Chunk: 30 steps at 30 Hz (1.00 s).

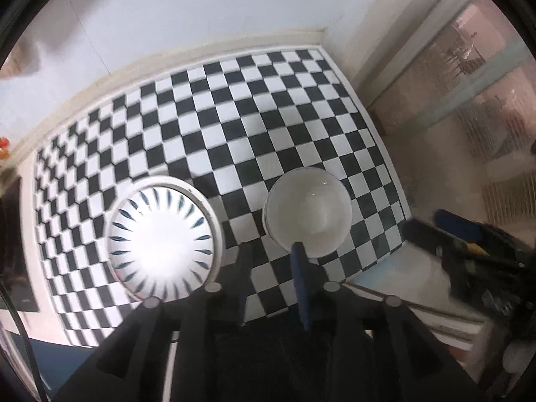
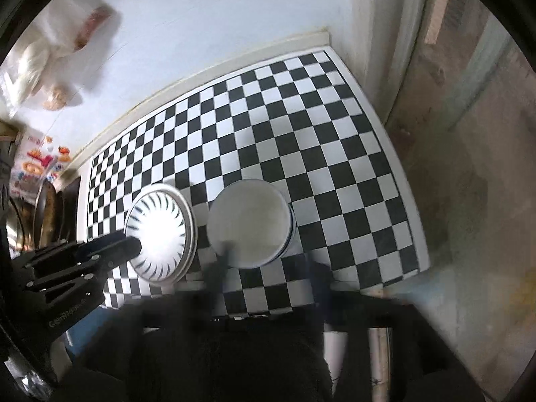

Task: Organize plates and bowls
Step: 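Grip the rim of the bowl stack with both grippers, then lift the bowl stack with both grippers and carry it over the plate stack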

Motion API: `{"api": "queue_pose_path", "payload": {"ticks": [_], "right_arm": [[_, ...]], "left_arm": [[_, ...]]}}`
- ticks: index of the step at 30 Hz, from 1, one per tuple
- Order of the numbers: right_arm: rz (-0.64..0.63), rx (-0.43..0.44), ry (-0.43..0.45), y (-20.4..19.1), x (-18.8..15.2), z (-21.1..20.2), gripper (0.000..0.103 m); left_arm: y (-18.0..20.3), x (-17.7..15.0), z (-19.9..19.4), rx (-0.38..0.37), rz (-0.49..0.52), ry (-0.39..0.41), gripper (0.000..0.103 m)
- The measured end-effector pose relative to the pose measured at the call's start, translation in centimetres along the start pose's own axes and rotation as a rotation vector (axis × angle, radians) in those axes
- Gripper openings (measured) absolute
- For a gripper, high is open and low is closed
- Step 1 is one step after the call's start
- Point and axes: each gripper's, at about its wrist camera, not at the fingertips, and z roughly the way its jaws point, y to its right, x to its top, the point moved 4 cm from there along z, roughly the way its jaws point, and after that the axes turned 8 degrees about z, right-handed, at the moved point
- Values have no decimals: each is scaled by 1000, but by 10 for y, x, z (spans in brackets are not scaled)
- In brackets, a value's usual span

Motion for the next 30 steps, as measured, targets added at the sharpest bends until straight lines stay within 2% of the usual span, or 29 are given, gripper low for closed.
{"api": "queue_pose_path", "payload": {"ticks": [1,3,6,7,12,15,22,28,30], "right_arm": [[13,8,-13,5,2,9,95],[44,54,-33,14,5,29,95],[103,84,-79,31,9,65,95],[119,88,-91,36,11,77,95],[151,127,-163,53,11,131,95],[144,136,-207,54,9,156,95],[114,186,-245,47,8,194,95],[141,197,-294,46,12,221,95],[149,196,-305,46,14,227,94]], "left_arm": [[-4,2,9,-14,-18,-14,26],[-14,6,32,-65,-59,-58,26],[-28,12,72,-151,-133,-141,26],[-33,13,84,-159,-156,-160,26],[-36,21,130,-271,-198,-230,26],[-34,24,153,-267,-191,-265,26],[-31,22,187,-298,-187,-321,26],[-28,25,194,-332,-194,-334,30],[-25,26,196,-335,-184,-335,34]]}}
